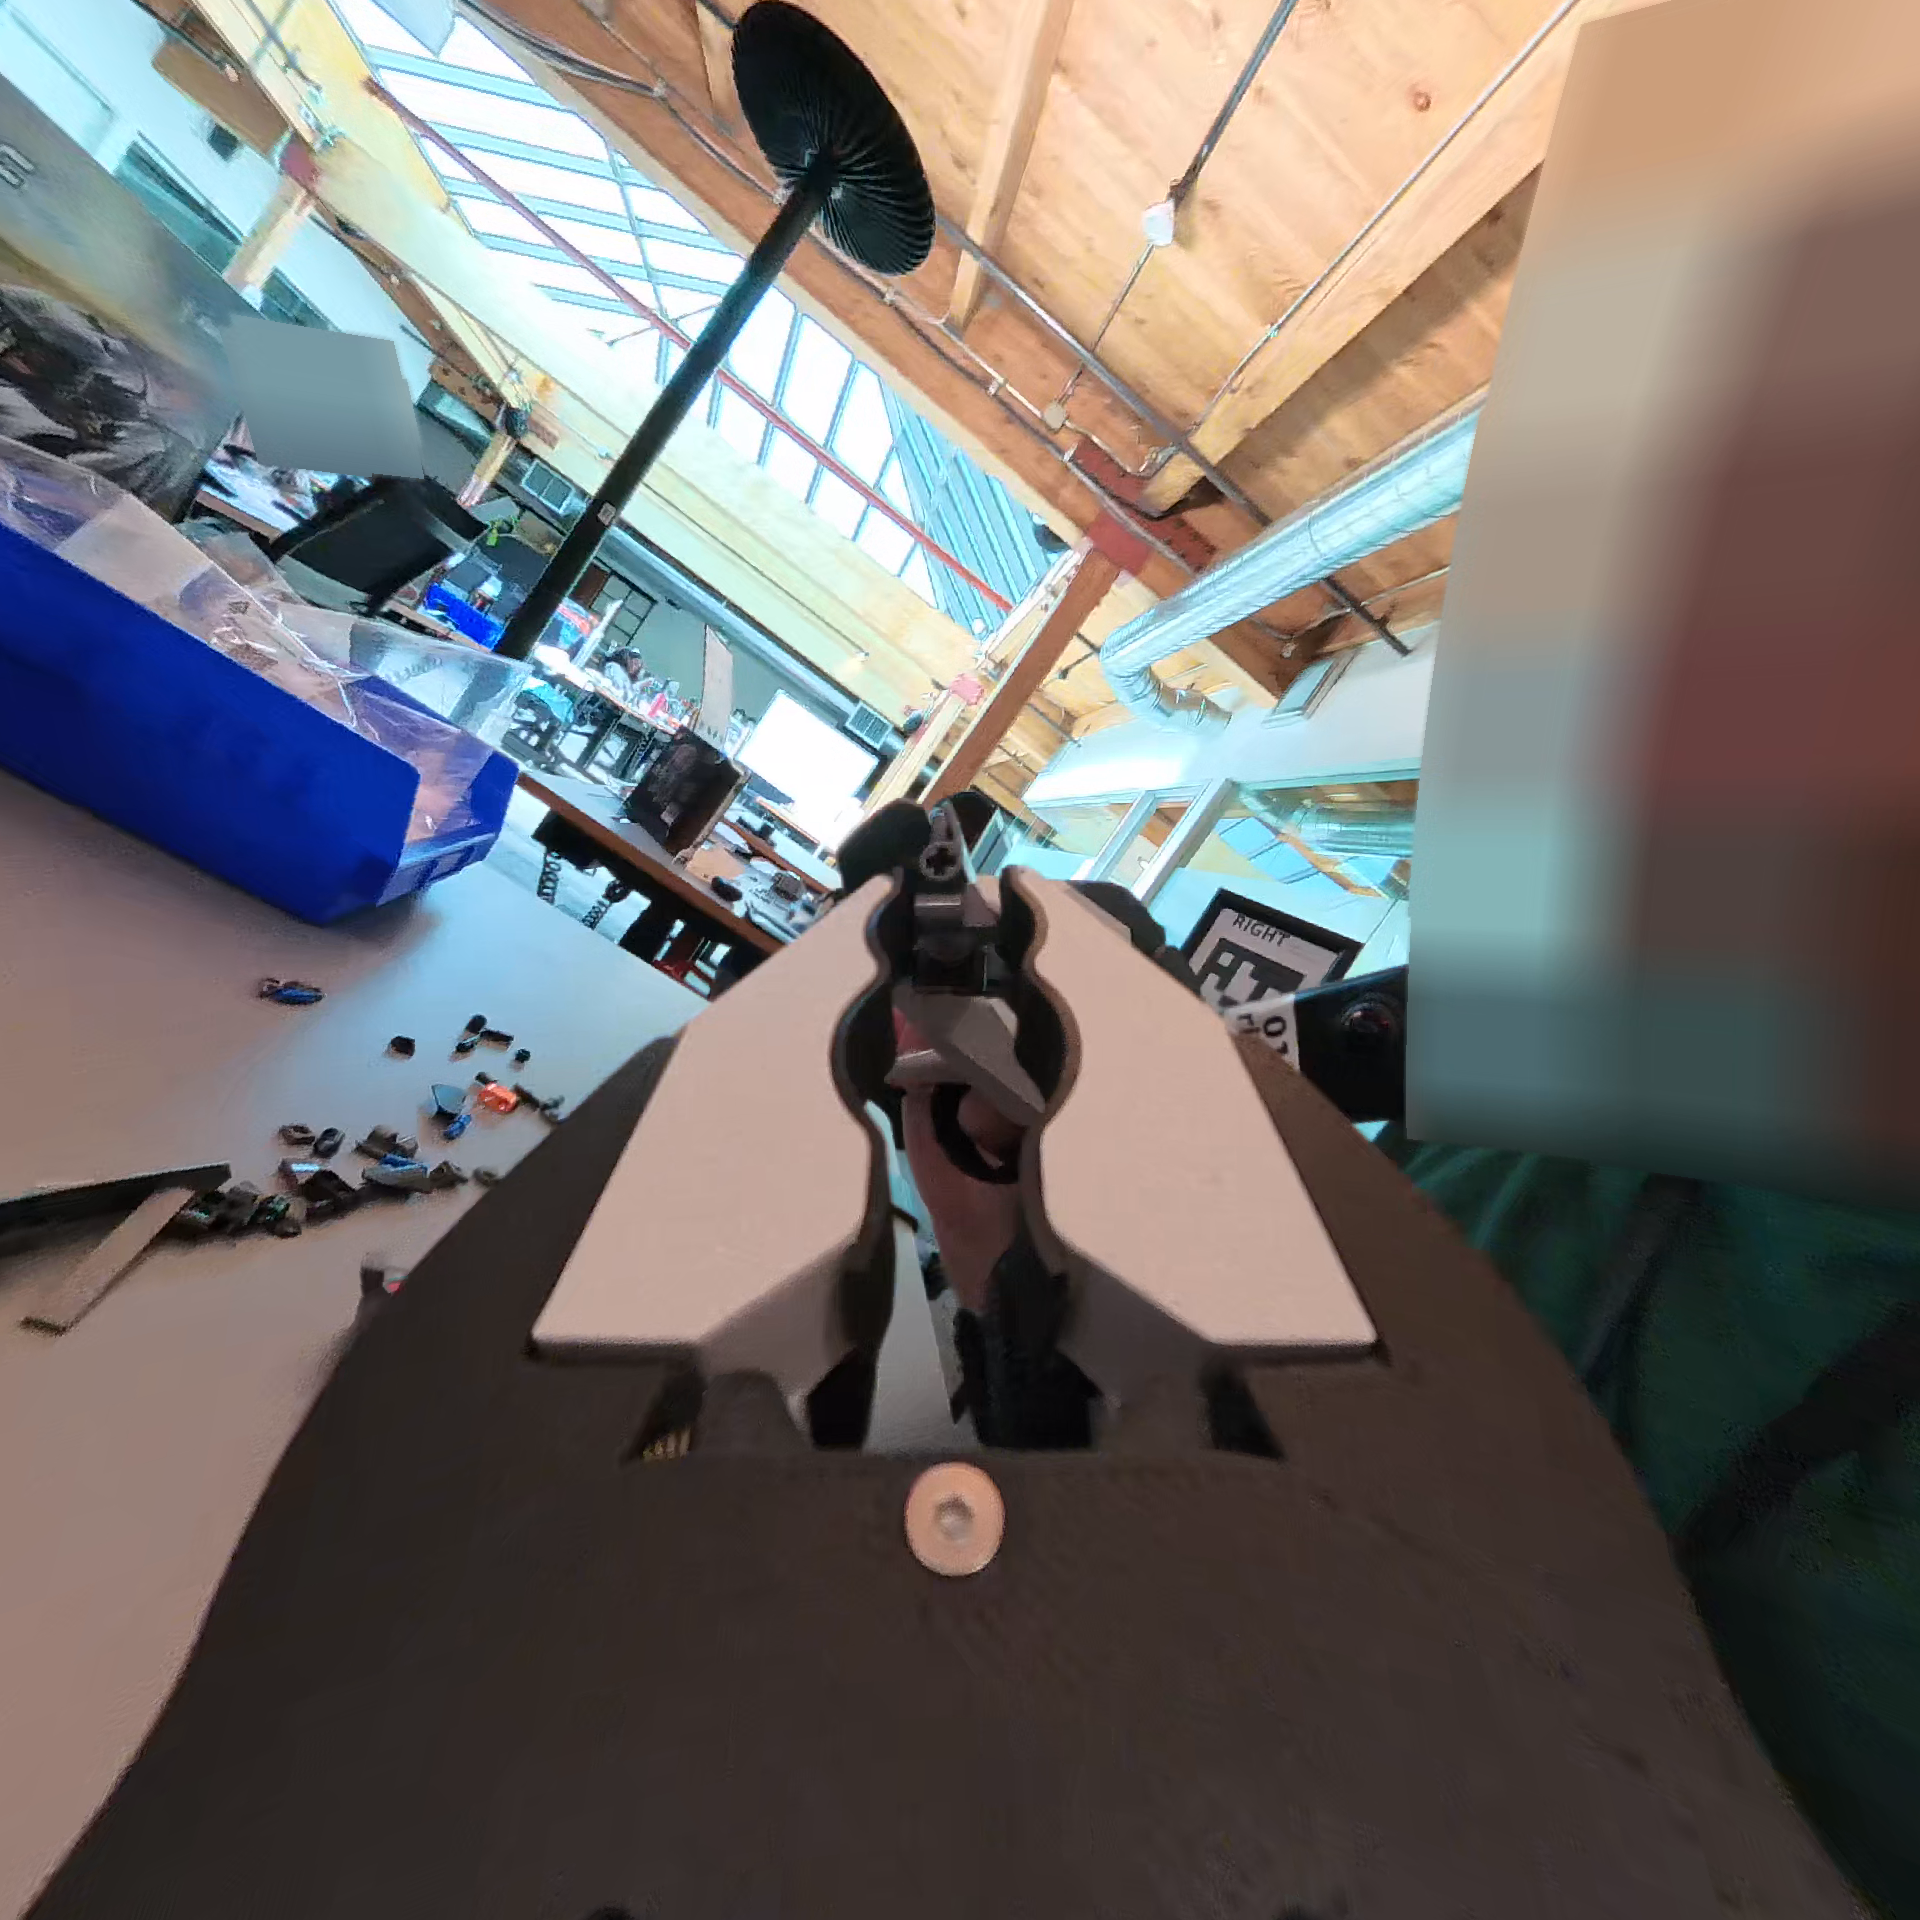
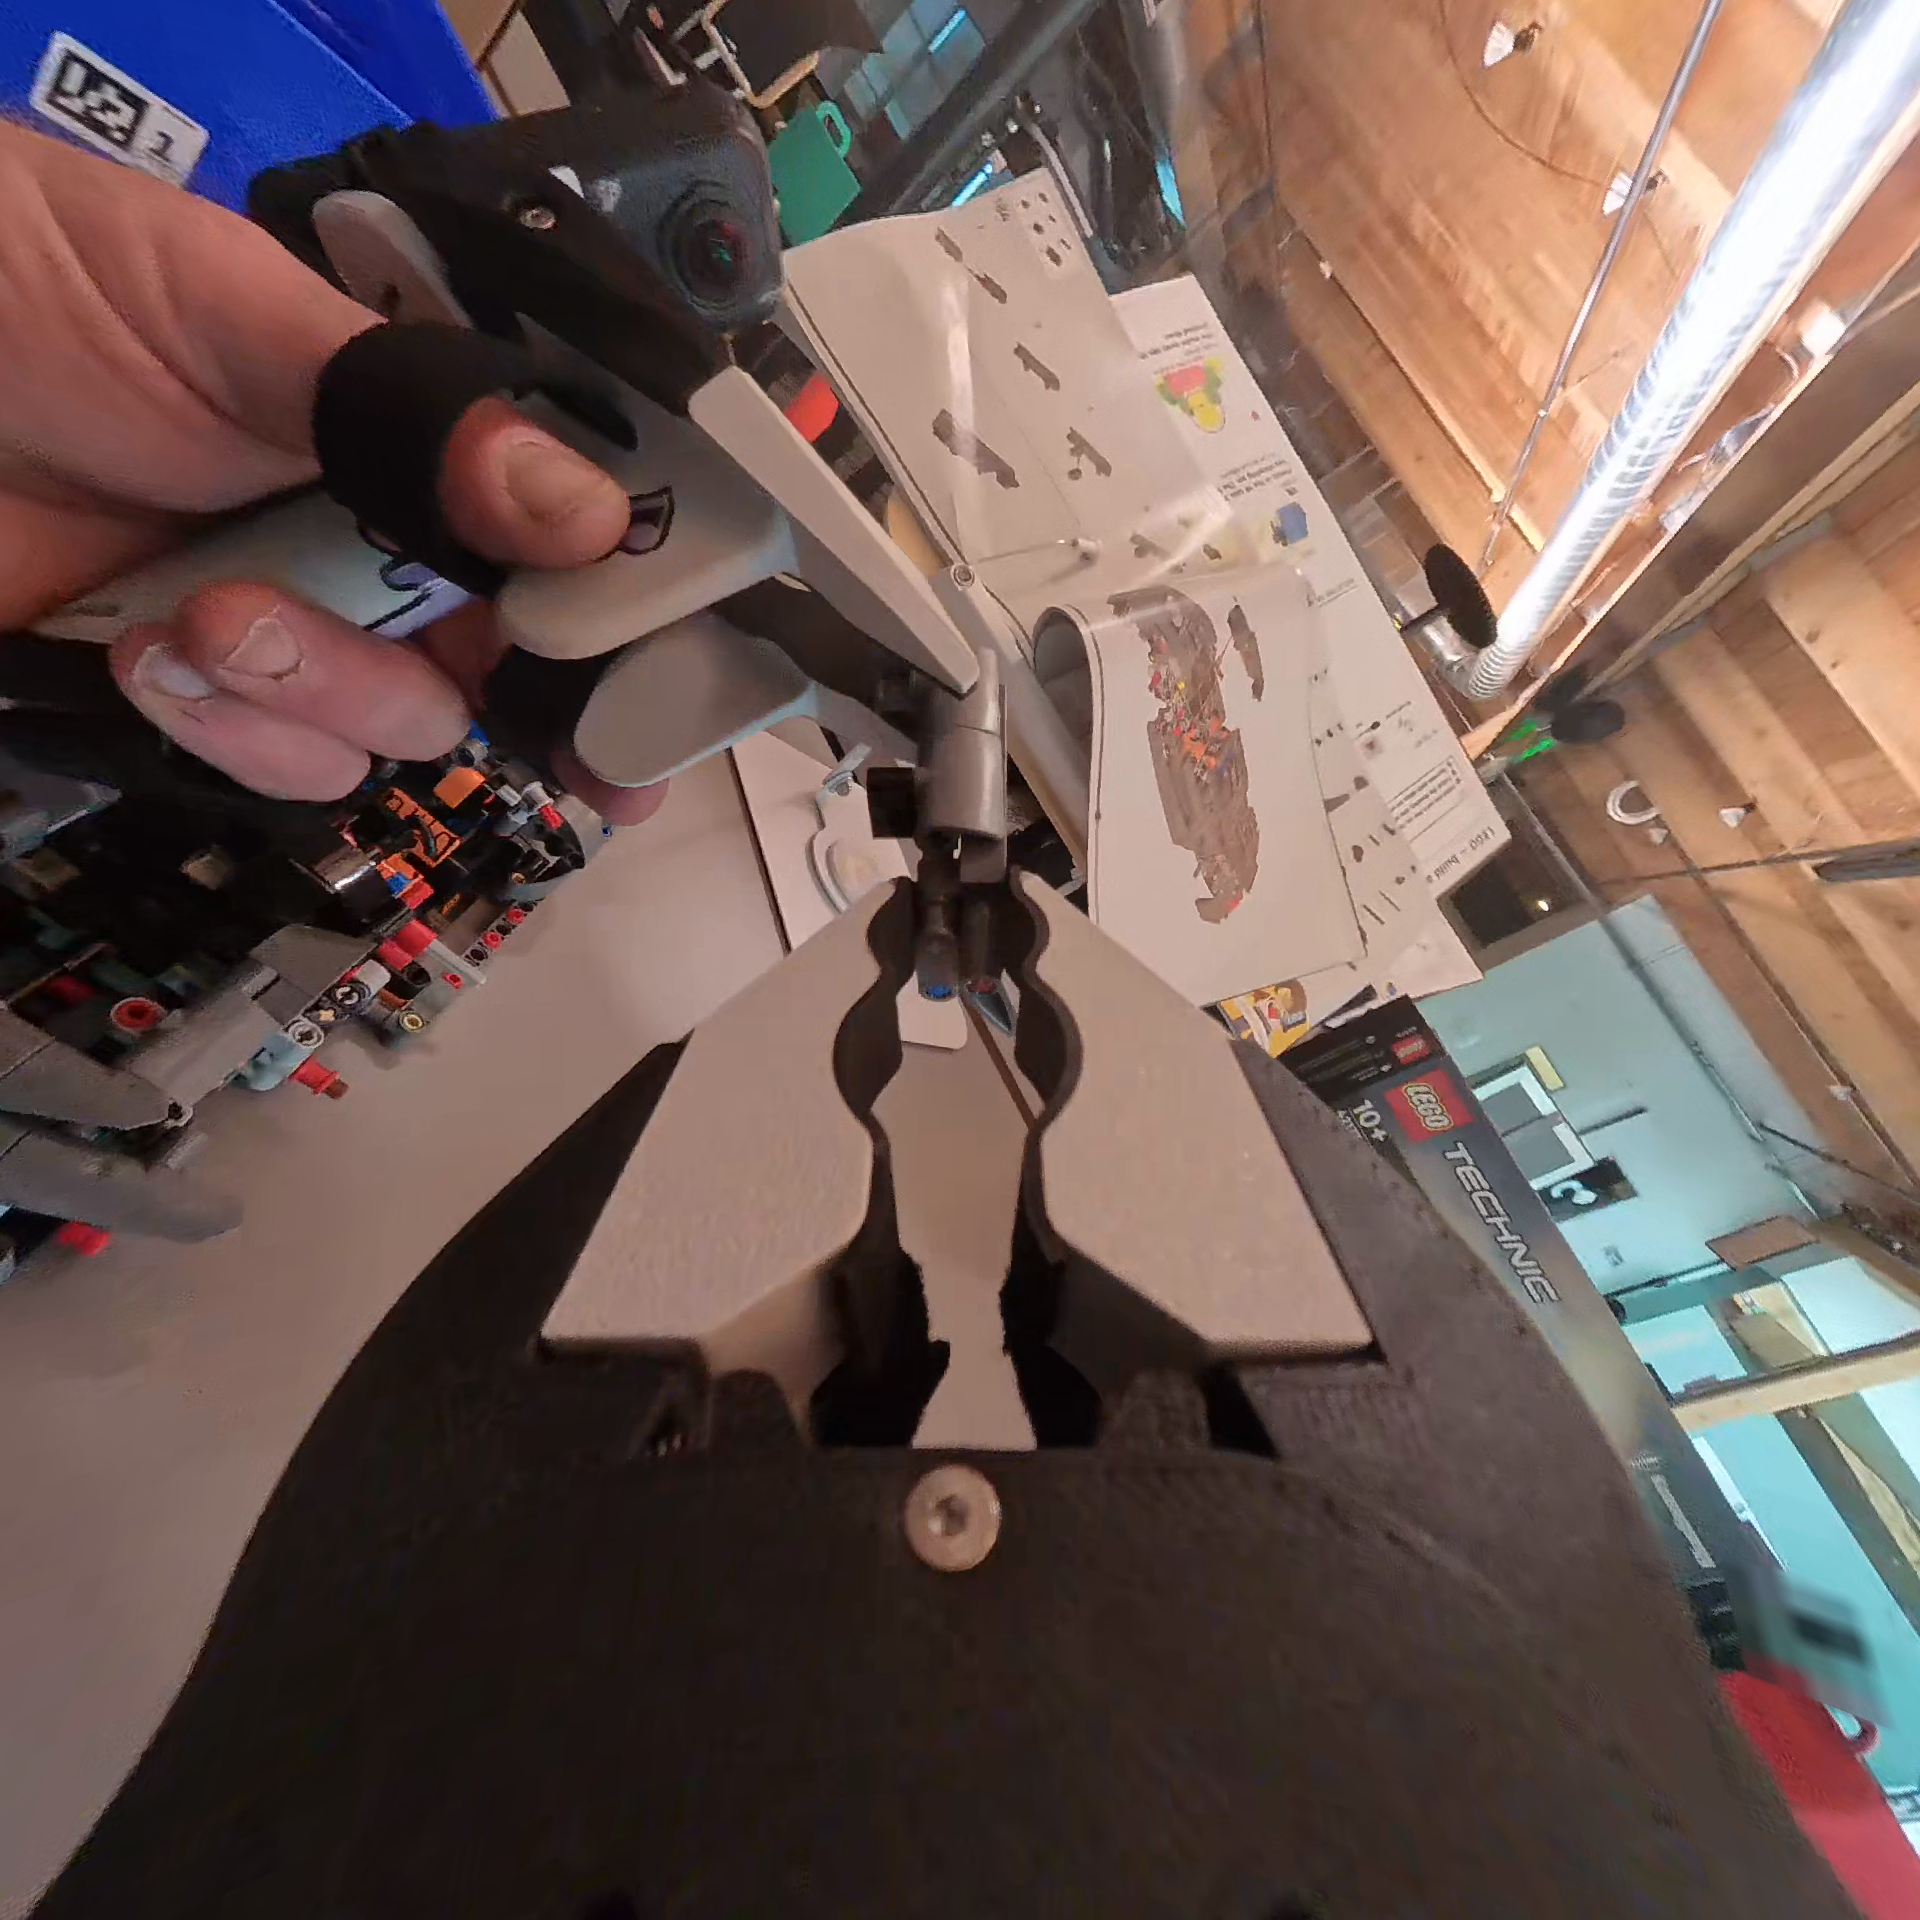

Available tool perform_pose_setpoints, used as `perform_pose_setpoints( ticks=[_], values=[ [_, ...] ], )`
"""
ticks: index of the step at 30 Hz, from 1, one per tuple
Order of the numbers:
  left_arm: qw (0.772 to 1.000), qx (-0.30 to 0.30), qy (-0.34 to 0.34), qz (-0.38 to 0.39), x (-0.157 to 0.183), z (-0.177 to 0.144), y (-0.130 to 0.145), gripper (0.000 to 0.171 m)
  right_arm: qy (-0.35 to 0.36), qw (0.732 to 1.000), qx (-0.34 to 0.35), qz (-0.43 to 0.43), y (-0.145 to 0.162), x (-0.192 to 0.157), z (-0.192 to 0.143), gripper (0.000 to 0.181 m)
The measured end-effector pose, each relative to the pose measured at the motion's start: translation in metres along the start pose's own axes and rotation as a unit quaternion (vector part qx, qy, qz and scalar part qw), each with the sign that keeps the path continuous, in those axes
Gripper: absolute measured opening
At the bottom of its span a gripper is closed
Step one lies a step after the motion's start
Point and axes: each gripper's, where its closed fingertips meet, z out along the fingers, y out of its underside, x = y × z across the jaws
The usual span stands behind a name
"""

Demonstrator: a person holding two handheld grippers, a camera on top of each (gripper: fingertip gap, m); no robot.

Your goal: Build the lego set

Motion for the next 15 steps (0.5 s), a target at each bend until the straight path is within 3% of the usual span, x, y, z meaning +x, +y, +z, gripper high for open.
perform_pose_setpoints(
  ticks=[3,5,7,11,15],
  values=[
    [1.000,0.017,0.018,-0.006,0.002,-0.002,-0.003,0.013,-0.004,1.000,0.023,0.015,-0.006,-0.001,-0.001,0.014],
    [0.999,0.038,0.027,-0.001,0.005,-0.004,-0.008,0.012,-0.018,0.998,0.041,0.045,-0.011,-0.001,-0.004,0.030],
    [0.998,0.048,0.046,-0.001,0.010,-0.006,-0.013,0.012,-0.034,0.993,0.057,0.095,-0.010,0.004,-0.012,0.034],
    [0.997,0.043,0.063,0.001,0.014,-0.004,-0.011,0.012,-0.047,0.989,0.062,0.126,0.000,0.010,-0.022,0.022],
    [0.996,0.040,0.074,-0.003,0.015,-0.001,-0.008,0.012,-0.039,0.993,0.055,0.092,-0.002,0.008,-0.022,0.012]
  ],
)
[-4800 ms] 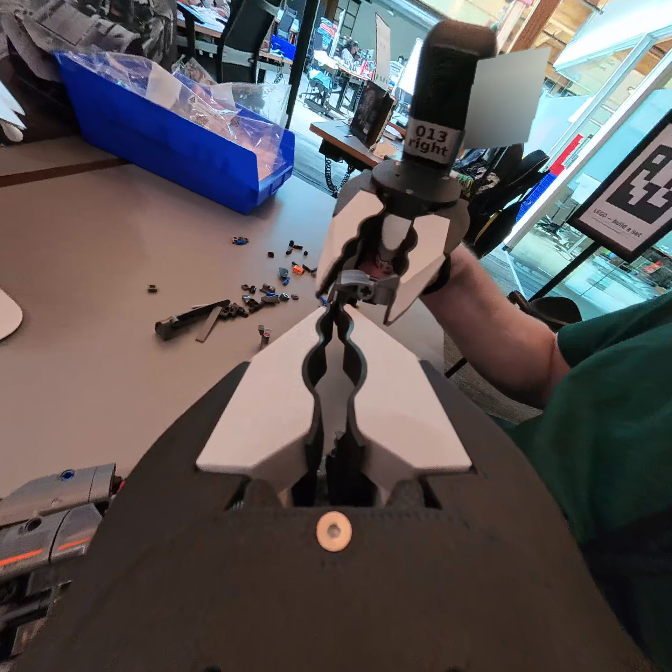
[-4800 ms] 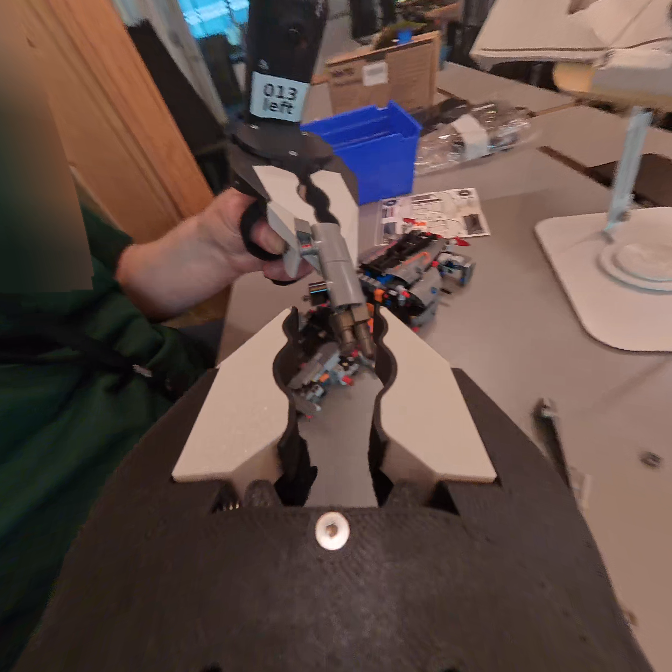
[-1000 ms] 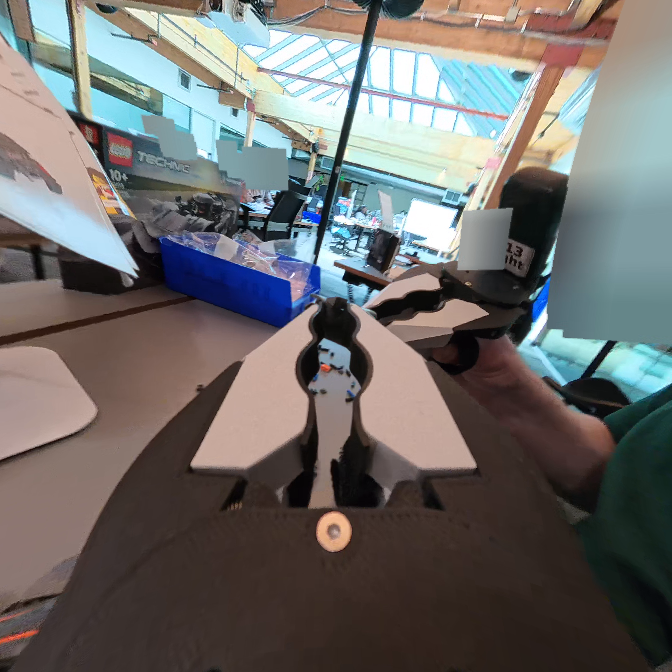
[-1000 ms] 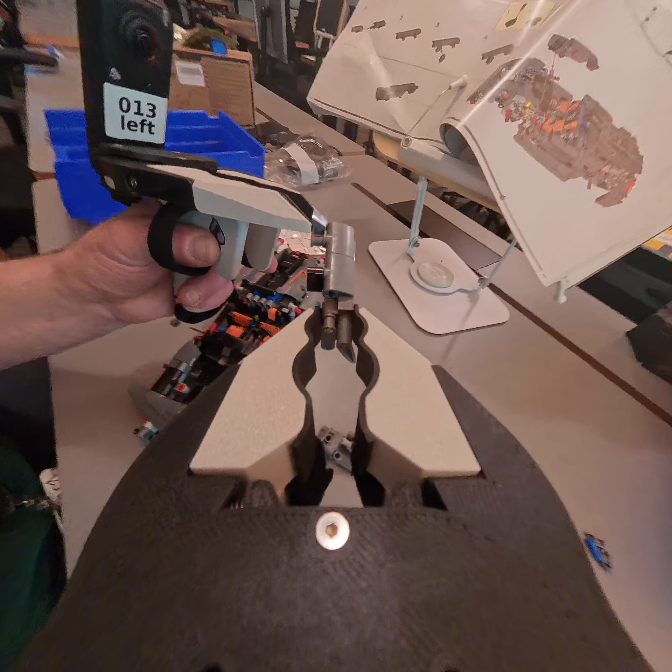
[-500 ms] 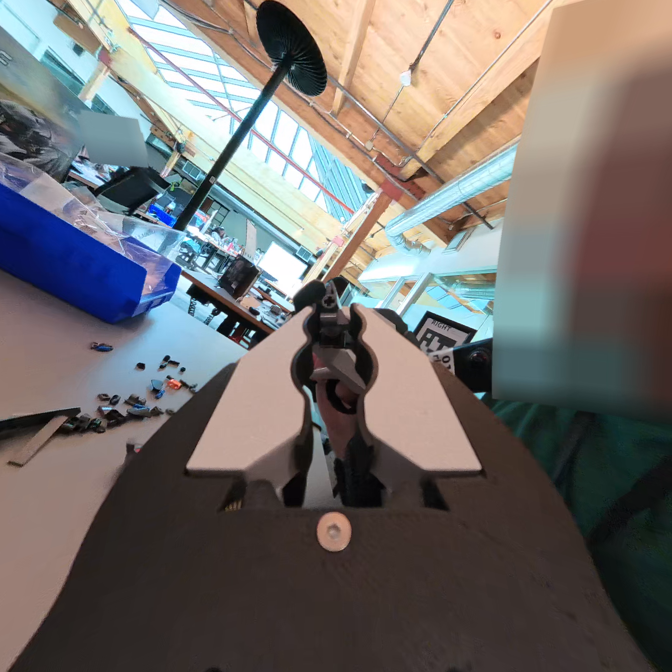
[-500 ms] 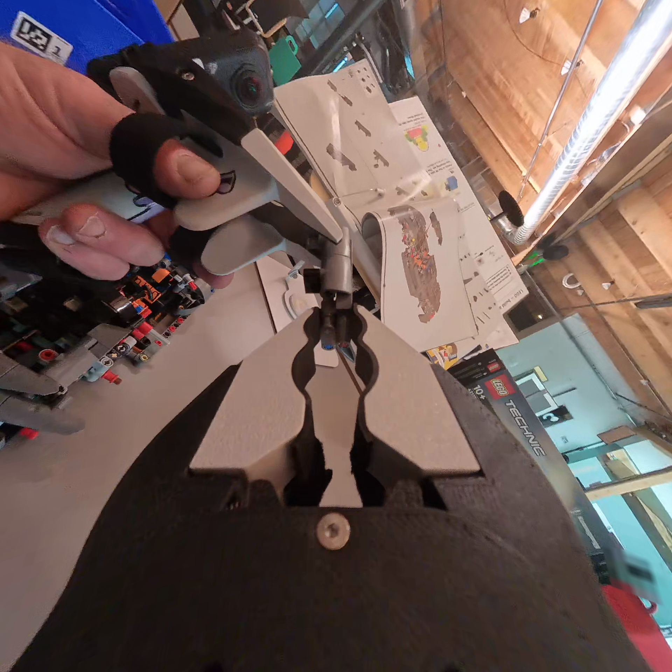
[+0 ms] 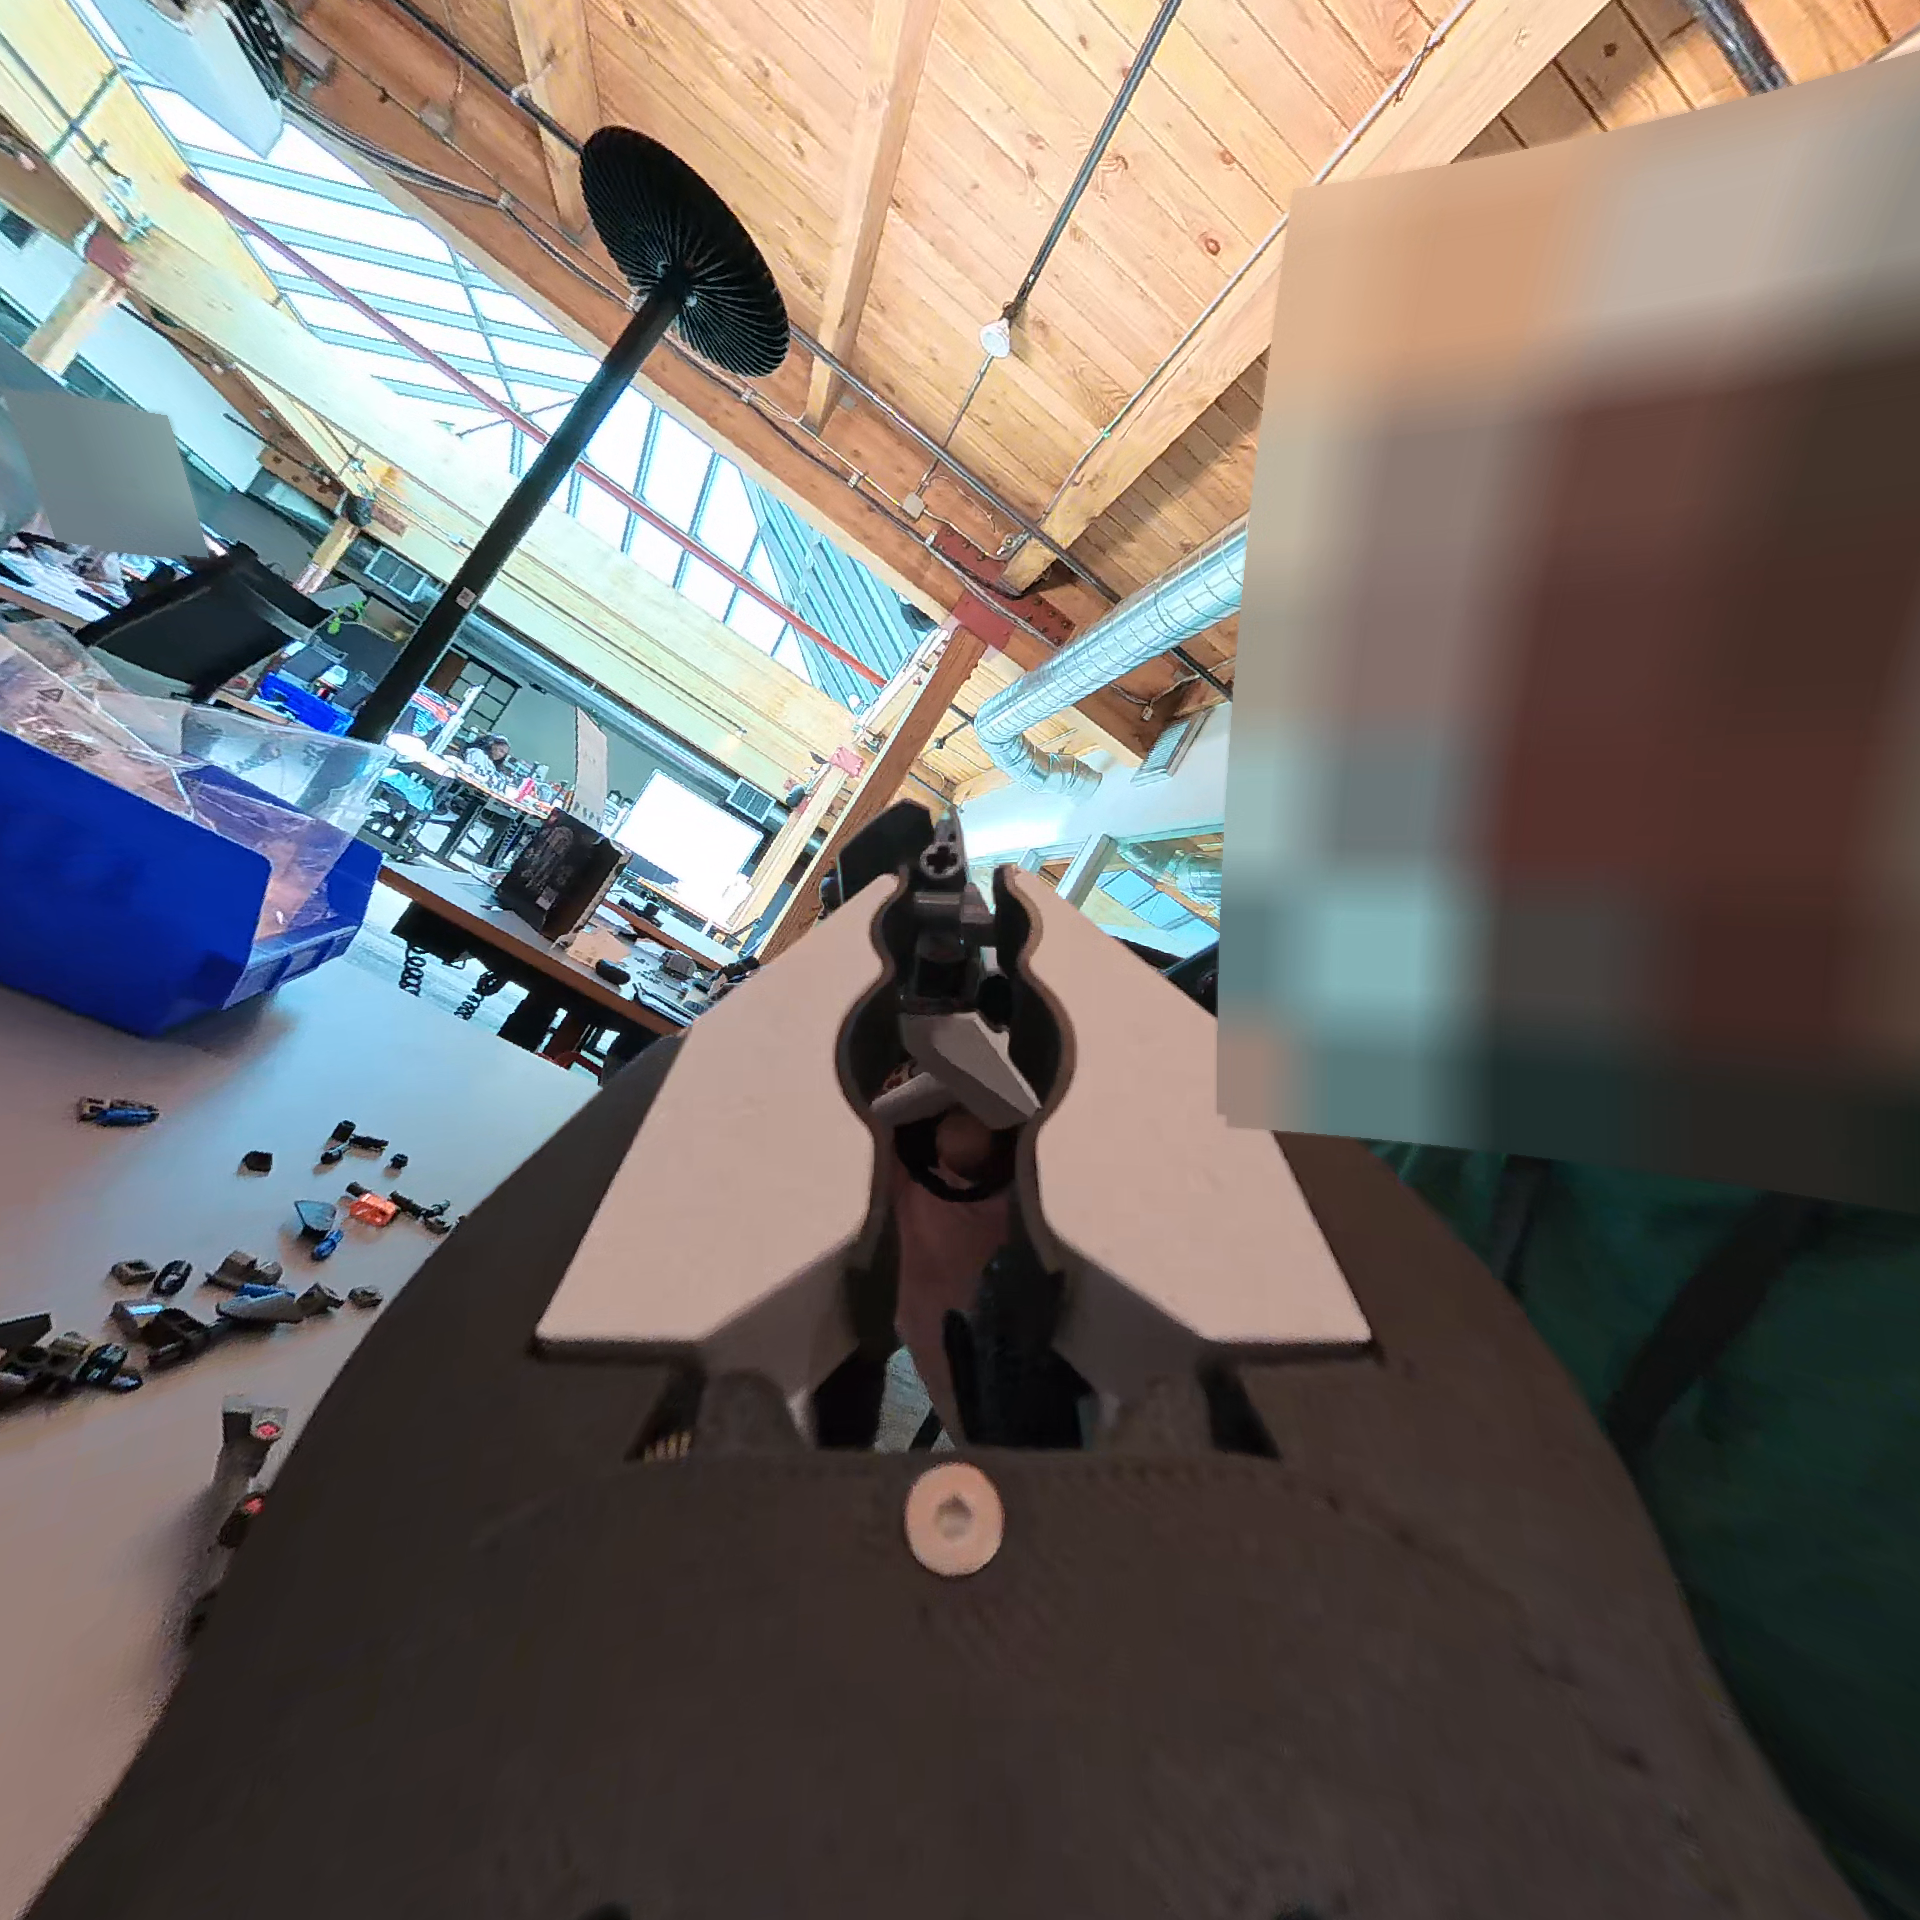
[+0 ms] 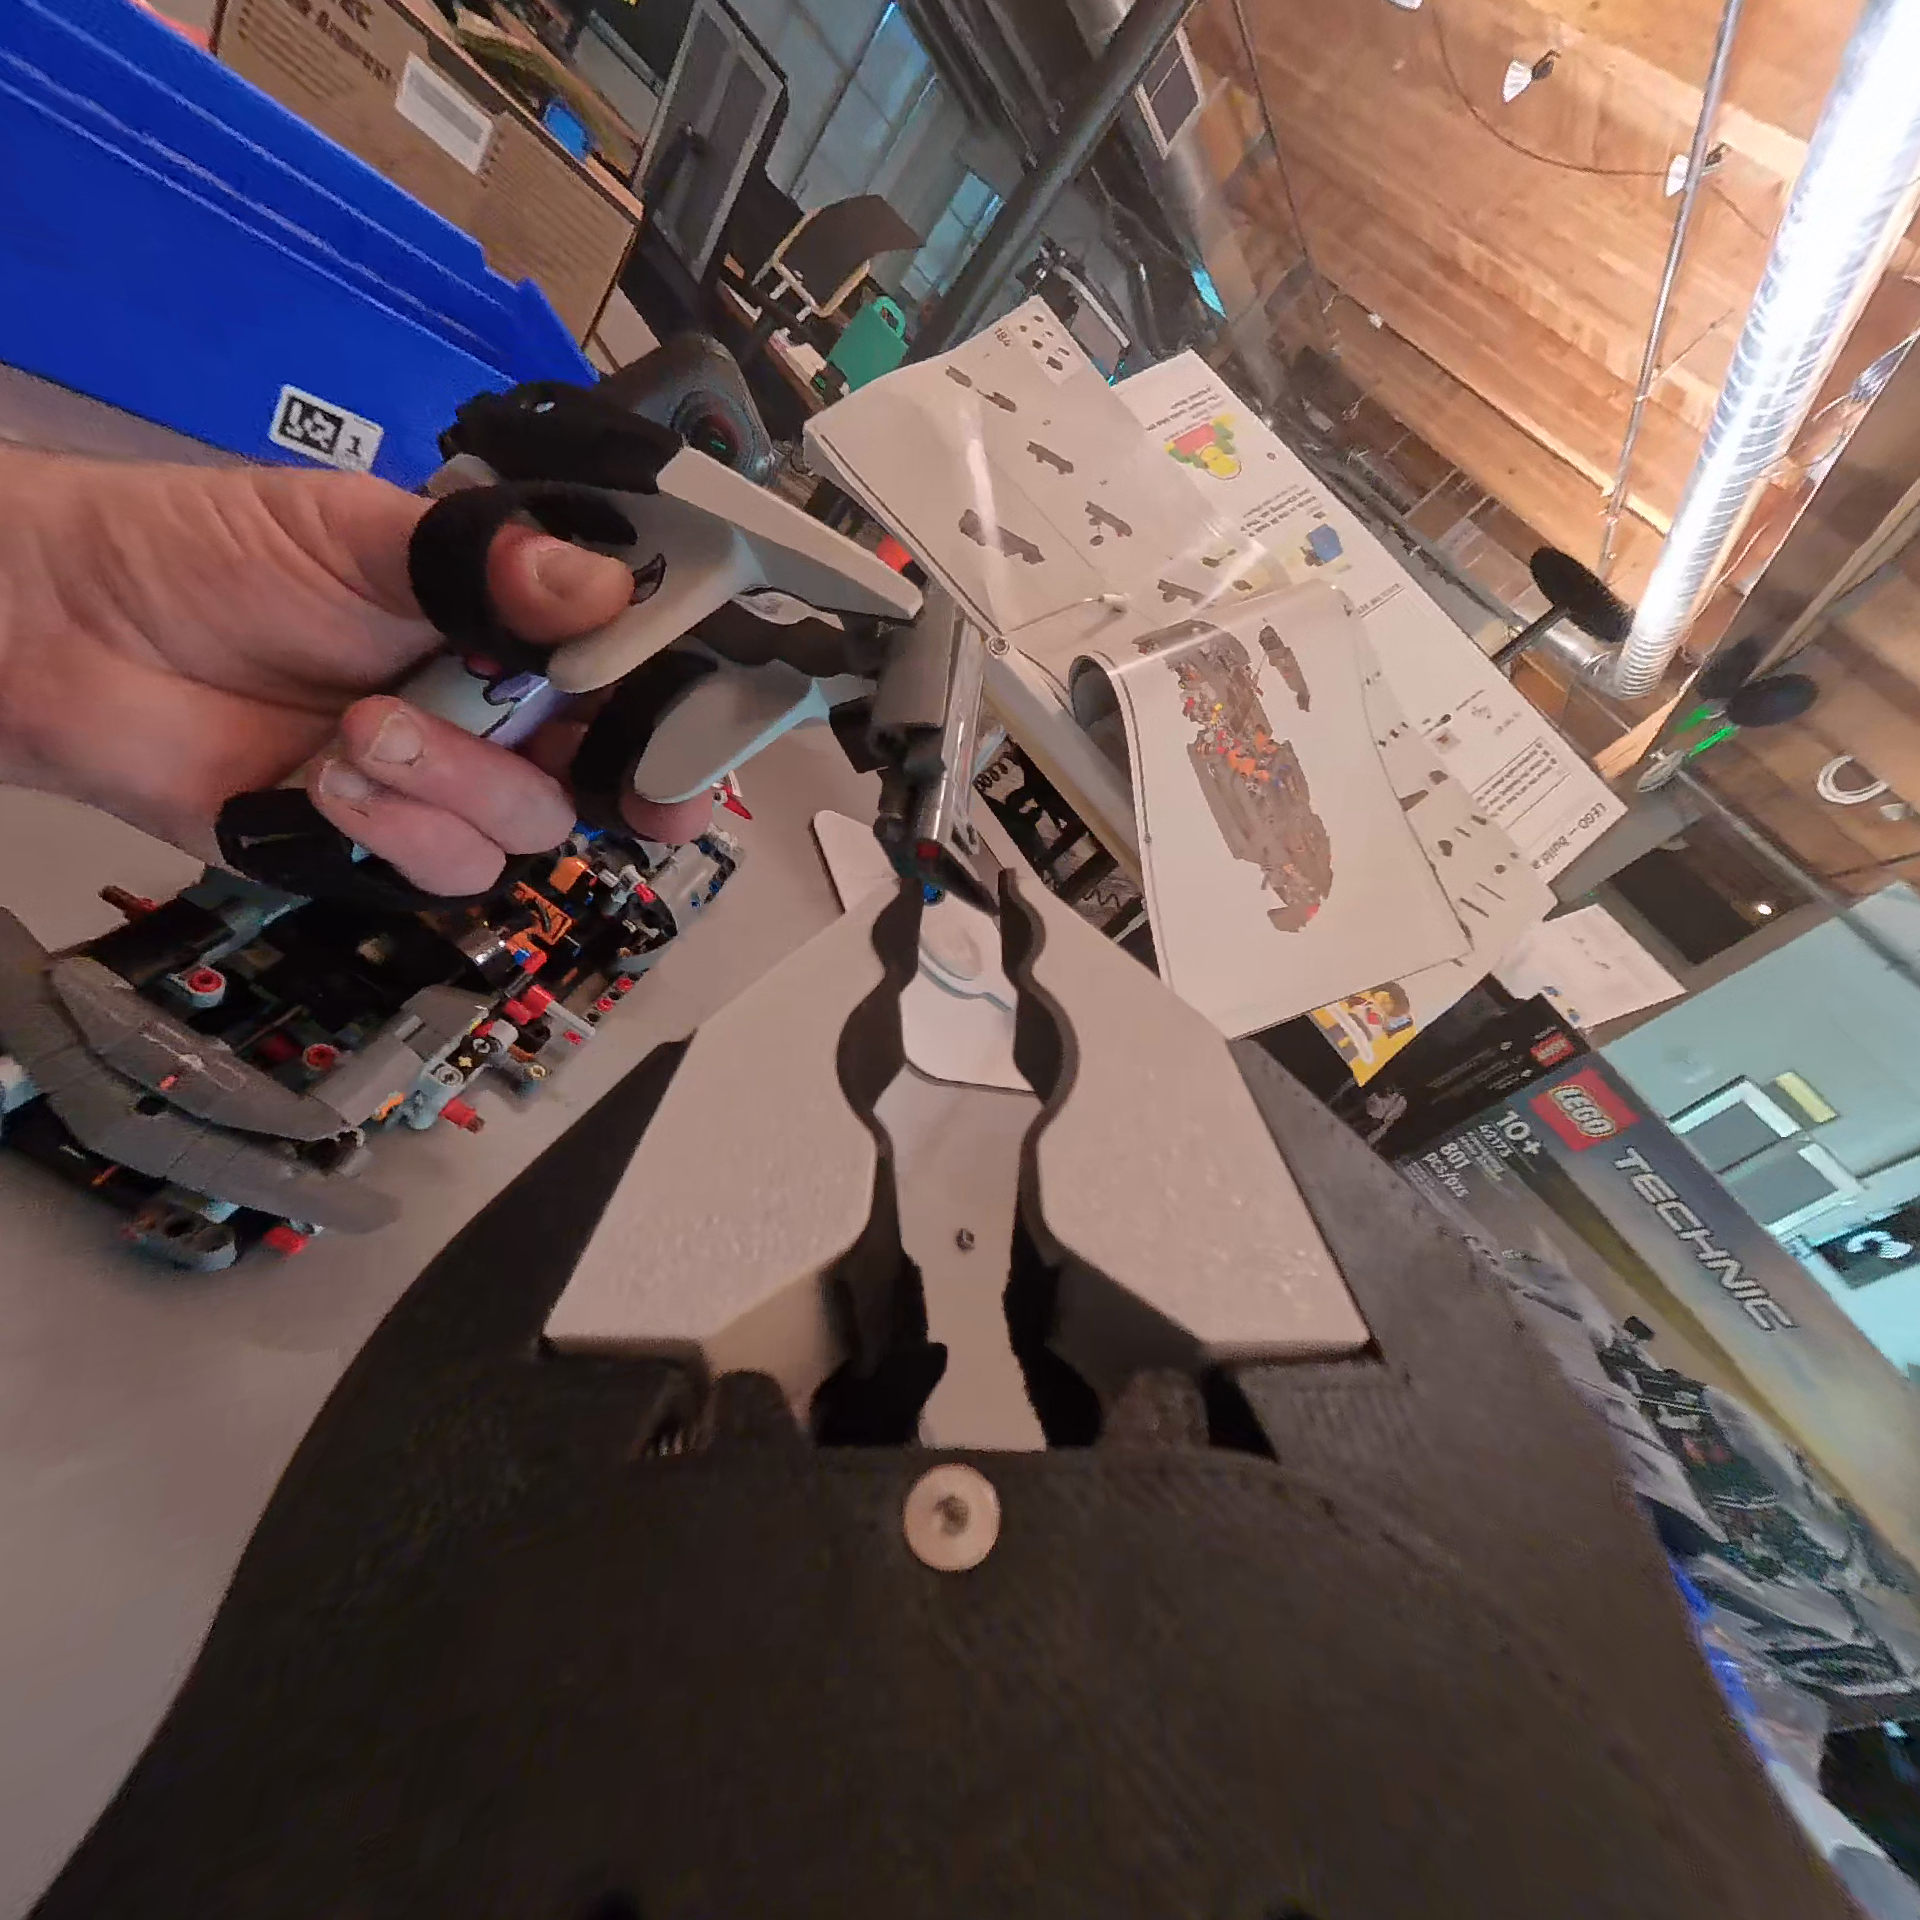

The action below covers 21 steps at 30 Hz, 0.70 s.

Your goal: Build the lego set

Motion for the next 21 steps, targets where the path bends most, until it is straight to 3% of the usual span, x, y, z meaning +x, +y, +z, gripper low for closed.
perform_pose_setpoints(
  ticks=[12,21],
  values=[
    [1.000,0.000,0.017,0.012,0.005,0.001,0.000,0.012,-0.020,0.999,-0.008,0.031,0.002,-0.008,0.000,0.003],
    [0.998,-0.021,0.050,0.035,0.018,-0.007,-0.005,0.012,-0.049,0.996,0.031,0.061,-0.005,-0.008,-0.012,0.028]
  ],
)
